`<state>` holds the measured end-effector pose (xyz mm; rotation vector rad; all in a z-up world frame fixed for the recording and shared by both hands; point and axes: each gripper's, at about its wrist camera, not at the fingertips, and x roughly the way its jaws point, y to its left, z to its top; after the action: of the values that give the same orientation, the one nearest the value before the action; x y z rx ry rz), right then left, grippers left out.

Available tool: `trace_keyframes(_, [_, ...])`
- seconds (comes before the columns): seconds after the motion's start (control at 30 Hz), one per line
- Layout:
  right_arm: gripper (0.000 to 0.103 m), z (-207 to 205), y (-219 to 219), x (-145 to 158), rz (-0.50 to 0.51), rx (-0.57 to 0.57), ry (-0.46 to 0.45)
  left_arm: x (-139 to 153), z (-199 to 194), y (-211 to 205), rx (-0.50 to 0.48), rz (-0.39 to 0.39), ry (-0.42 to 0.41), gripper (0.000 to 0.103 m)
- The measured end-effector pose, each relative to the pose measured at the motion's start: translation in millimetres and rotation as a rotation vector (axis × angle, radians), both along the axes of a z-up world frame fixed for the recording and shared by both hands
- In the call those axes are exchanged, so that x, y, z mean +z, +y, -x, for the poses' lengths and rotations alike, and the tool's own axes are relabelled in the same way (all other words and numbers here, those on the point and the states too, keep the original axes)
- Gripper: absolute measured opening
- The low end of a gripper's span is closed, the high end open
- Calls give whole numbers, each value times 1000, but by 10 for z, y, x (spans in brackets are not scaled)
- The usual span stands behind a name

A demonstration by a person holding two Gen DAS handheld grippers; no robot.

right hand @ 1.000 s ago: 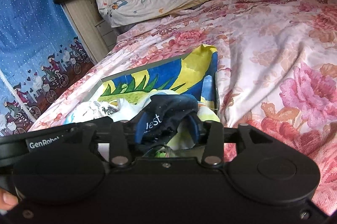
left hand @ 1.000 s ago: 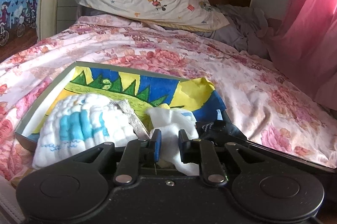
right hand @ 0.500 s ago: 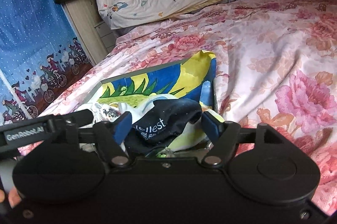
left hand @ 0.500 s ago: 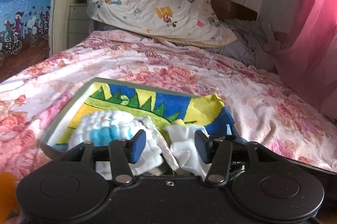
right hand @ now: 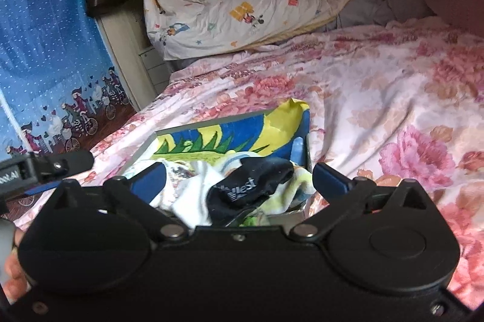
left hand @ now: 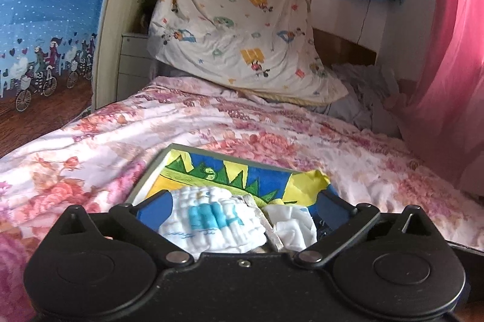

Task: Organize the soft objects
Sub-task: 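Raise both grippers away from the tray, then move both grippers back over the remaining pile of soft items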

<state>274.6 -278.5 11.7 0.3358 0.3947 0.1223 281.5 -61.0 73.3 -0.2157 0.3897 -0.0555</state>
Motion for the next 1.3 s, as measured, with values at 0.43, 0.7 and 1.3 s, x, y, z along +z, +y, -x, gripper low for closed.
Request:
trace_keyframes(0.43, [102,724,249,550,106,13,-92,239,797,137,14,-18,-80,102])
trace_keyframes(0.7, [102,1193,437,707,205,-5,-129,251,1197,183,-15,34,-94,102])
trace_keyframes(1.3, [102,1732,515,516,234,-77,-169,-251,1648,495,-2,-37,-96,102])
